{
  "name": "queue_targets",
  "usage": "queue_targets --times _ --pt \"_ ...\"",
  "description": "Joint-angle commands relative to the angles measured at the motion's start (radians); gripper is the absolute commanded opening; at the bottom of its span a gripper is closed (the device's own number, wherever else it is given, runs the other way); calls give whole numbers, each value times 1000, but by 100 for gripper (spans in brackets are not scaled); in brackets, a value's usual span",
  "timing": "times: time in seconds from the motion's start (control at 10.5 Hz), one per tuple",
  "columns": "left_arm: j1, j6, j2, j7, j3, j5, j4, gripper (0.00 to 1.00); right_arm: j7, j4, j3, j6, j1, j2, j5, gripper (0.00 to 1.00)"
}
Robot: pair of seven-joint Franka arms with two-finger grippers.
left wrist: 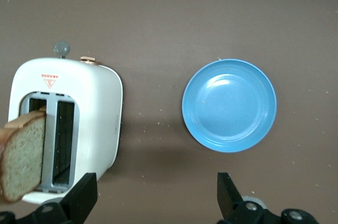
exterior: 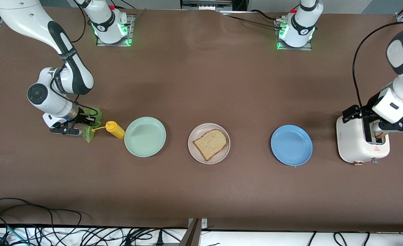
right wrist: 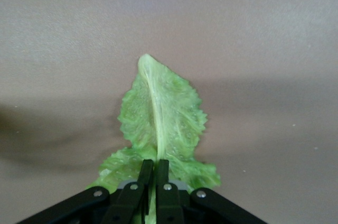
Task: Make sandwich on beige plate with both arms
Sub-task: 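Return the left gripper toward the toaster while the right gripper grasps the lettuce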
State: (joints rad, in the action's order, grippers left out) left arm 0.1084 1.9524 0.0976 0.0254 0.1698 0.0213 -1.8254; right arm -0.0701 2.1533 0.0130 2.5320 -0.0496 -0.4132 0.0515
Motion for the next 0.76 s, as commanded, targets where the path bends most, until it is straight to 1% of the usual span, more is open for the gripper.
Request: queue_targets --times 0.0,0.1,0.29,0.48,0.57,0.67 --pt "16 -120 -50 -53 -4 -15 35 100 41 -140 1 -187 -1 -3 19 0" --pt "22 -163 -62 -58 -6 -14 55 100 41 -188 1 -258 -1 -3 19 0" --pt "24 -225 -93 -59 -9 -14 69 100 49 -259 5 -344 4 -4 19 0" --pt "25 -308 -99 -59 -13 -14 124 100 49 -332 10 -436 4 -4 19 0" --pt "25 -338 -99 -61 -21 8 152 100 52 -366 12 -509 5 14 18 0" --pt "24 -360 -99 -62 -21 29 175 100 47 -430 15 -620 7 45 14 0"
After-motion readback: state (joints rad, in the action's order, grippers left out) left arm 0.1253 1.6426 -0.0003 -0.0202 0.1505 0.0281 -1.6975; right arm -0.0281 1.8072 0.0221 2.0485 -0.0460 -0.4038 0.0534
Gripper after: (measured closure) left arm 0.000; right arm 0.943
